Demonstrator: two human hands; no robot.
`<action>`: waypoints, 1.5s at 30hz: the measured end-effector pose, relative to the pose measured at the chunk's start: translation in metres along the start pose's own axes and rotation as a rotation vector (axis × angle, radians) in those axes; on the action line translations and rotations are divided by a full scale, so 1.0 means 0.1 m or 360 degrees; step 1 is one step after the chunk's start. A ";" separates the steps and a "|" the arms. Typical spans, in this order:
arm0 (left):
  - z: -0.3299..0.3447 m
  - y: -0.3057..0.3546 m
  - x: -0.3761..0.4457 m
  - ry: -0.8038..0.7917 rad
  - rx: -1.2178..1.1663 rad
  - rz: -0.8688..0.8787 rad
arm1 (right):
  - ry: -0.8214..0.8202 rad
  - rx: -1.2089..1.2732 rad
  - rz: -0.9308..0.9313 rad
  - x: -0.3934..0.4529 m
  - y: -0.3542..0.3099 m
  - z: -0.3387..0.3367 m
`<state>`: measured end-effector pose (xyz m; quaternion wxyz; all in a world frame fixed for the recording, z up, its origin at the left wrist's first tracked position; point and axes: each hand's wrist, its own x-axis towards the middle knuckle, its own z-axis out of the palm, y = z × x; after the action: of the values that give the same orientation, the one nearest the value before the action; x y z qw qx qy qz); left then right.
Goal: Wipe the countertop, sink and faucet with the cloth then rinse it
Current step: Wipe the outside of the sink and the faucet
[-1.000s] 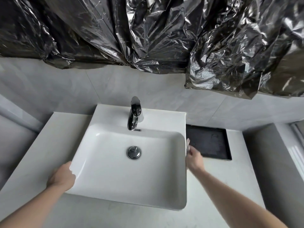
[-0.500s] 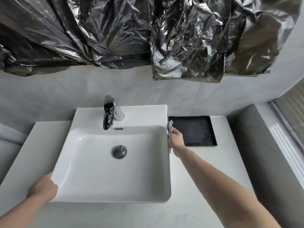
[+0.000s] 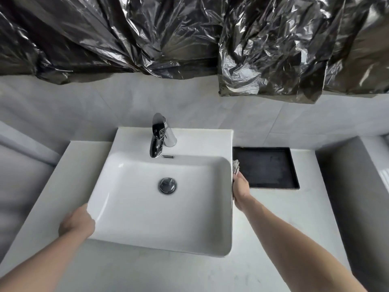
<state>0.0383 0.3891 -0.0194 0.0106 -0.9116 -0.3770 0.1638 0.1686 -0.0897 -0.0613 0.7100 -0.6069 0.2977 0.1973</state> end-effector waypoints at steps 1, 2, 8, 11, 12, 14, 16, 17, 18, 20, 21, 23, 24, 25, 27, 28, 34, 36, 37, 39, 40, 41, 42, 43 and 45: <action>-0.01 0.02 -0.03 0.0009 -0.0006 -0.0014 | -0.0015 0.0015 0.0009 -0.18 0.14 -0.04; -0.01 0.04 -0.04 0.0013 -0.0021 -0.0026 | -0.0046 0.0020 -0.0002 -0.38 0.27 -0.08; -0.03 0.07 -0.11 -0.0006 -0.0069 -0.0104 | -0.0061 -0.0079 0.0011 -1.01 0.74 -0.27; -0.02 0.01 -0.09 -0.0020 -0.0075 -0.0080 | -0.0012 -0.0119 -0.0004 -0.86 0.68 -0.24; -0.02 -0.01 -0.08 -0.0028 -0.0079 -0.0071 | -0.0007 -0.0121 -0.0017 -0.78 0.61 -0.21; -0.01 -0.05 -0.06 -0.0043 -0.0089 -0.0053 | 0.0009 -0.0111 -0.0076 -0.59 0.38 -0.13; 0.00 -0.09 -0.05 -0.0052 -0.0089 -0.0024 | 0.0045 -0.0119 -0.0158 -0.40 0.08 -0.05; 0.00 -0.10 -0.05 -0.0058 -0.0089 -0.0004 | 0.0066 -0.0135 -0.0182 -0.32 -0.06 -0.01; 0.01 -0.11 -0.04 -0.0067 -0.0088 0.0012 | 0.0087 -0.0154 -0.0189 -0.24 -0.17 0.02; 0.00 -0.14 -0.03 -0.0080 -0.0088 0.0029 | 0.0100 -0.0194 -0.0180 -0.17 -0.30 0.05; 0.01 -0.14 -0.02 -0.0079 -0.0094 0.0034 | 0.0102 -0.0213 -0.0178 -0.18 -0.31 0.06; 0.02 -0.15 -0.01 -0.0083 -0.0121 0.0043 | 0.0106 -0.0231 -0.0180 -0.28 -0.25 0.07; 0.02 -0.16 0.00 -0.0085 -0.0135 0.0049 | 0.0102 -0.0234 -0.0173 -0.36 -0.19 0.06; 0.03 -0.16 -0.01 -0.0085 -0.0148 0.0054 | 0.0095 -0.0229 -0.0161 -0.46 -0.12 0.05; 0.04 -0.16 0.00 -0.0076 -0.0173 0.0050 | 0.0059 -0.0219 -0.0128 -0.71 0.07 -0.01; 0.04 -0.15 0.00 -0.0066 -0.0193 0.0034 | 0.0046 -0.0226 -0.0103 -0.82 0.19 -0.05; -0.02 -0.07 -0.12 -0.0050 -0.0218 -0.0005 | 0.0056 -0.0312 0.0037 -1.32 0.93 -0.25; -0.02 -0.11 -0.12 -0.0064 -0.0214 0.0015 | 0.0065 -0.0310 0.0085 -1.45 1.04 -0.29; -0.02 -0.13 -0.12 -0.0072 -0.0225 0.0021 | 0.0079 -0.0312 0.0105 -1.50 1.06 -0.30; -0.01 -0.17 -0.09 -0.0088 -0.0244 0.0036 | 0.0156 -0.0282 0.0110 -1.57 1.02 -0.28; -0.02 -0.18 -0.09 -0.0092 -0.0245 0.0050 | 0.0199 -0.0271 0.0080 -1.58 0.96 -0.25; -0.02 -0.18 -0.09 -0.0091 -0.0247 0.0064 | 0.0232 -0.0282 0.0027 -1.58 0.87 -0.21; -0.02 -0.18 -0.10 -0.0091 -0.0248 0.0075 | 0.0258 -0.0316 -0.0045 -1.55 0.78 -0.17; -0.02 -0.18 -0.11 -0.0091 -0.0244 0.0091 | 0.0275 -0.0365 -0.0122 -1.53 0.68 -0.12; -0.03 -0.20 -0.11 -0.0095 -0.0238 0.0111 | 0.0311 -0.0495 -0.0260 -1.49 0.56 -0.04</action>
<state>0.0182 0.3959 -0.0109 -0.0746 -0.9171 -0.3562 0.1627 0.0214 -0.0715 -0.0046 0.5890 -0.7477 0.2809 0.1228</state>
